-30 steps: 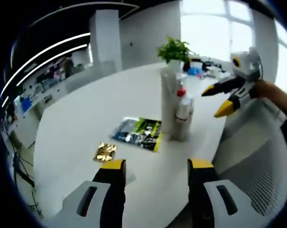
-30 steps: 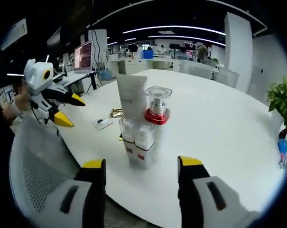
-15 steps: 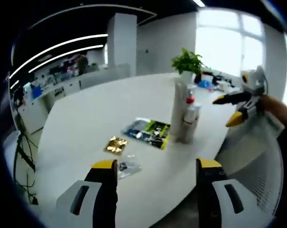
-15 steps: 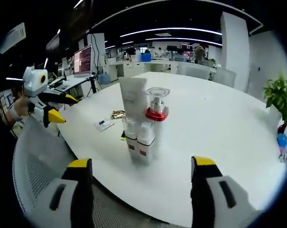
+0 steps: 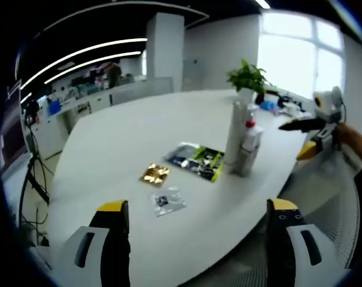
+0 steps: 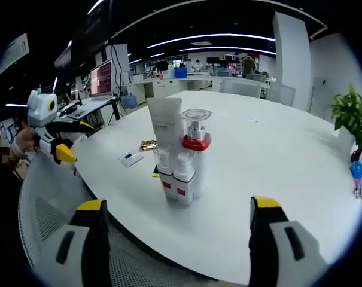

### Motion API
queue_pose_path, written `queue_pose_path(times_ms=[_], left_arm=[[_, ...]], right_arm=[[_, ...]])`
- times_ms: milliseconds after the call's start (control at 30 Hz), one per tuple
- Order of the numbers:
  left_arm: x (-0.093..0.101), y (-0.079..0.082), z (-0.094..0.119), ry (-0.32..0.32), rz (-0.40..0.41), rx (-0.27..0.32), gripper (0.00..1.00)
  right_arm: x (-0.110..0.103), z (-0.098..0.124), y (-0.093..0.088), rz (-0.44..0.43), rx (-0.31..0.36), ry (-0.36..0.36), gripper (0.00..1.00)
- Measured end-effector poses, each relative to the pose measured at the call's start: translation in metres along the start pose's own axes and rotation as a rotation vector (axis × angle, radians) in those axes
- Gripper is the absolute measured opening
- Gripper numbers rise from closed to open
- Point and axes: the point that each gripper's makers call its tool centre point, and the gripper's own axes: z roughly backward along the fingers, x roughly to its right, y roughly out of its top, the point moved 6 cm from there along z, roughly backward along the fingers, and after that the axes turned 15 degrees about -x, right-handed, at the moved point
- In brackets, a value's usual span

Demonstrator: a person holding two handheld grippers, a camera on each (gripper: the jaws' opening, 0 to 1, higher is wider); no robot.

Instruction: Arrange the skincare products in the storage area until every visible bottle or jar stands upright without overlapping.

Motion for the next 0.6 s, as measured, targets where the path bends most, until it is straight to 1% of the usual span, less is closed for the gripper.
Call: queue_pose_path(times_ms=[100, 167, 233, 300, 433, 500, 600], left_arm=[[0.0013, 0.0007, 0.0008, -0.009, 0.0, 0.003, 0.94], [0.0022, 0.0008, 0.002, -0.018, -0.017, -0.002, 0.96], [-0.0014, 0.0008, 0.0031, 0.001, -0.022, -0.014, 0.97], [-0.0047, 0.0024, 0.004, 0.014, -0.017, -0.012, 0.97], [-0.0045, 0.005, 0.0062, -0.001, -0.029, -0.019, 0.97], [-0.003, 0.0058, 0.0049, -0.004, -0.042, -0.022, 0.97], [0.001, 0.0074, -0.0007, -0.027, -0.054, -0.023, 0.97]], right_arm=[[-0.0001, -0.0005, -0.0003, 0.009, -0.007, -0.005, 0.99], [-0.0004, -0.0022, -0.001, -0.003, -0.013, 0.002, 0.99], [0.0002, -0.005, -0.0015, -0.002, -0.027, -0.006, 1.0], [-0.0005, -0.0072, -0.0015, 0.003, -0.034, 0.004, 1.0], [-0.0017, -0.0072, -0.003, 0.0, -0.047, 0.009, 1.0], [-0.0021, -0.0047, -0.0029, 0.004, -0.038, 0.011, 1.0], [-0.0002, -0.0009, -0.0032, -0.006, -0.029, 0.013, 1.0]])
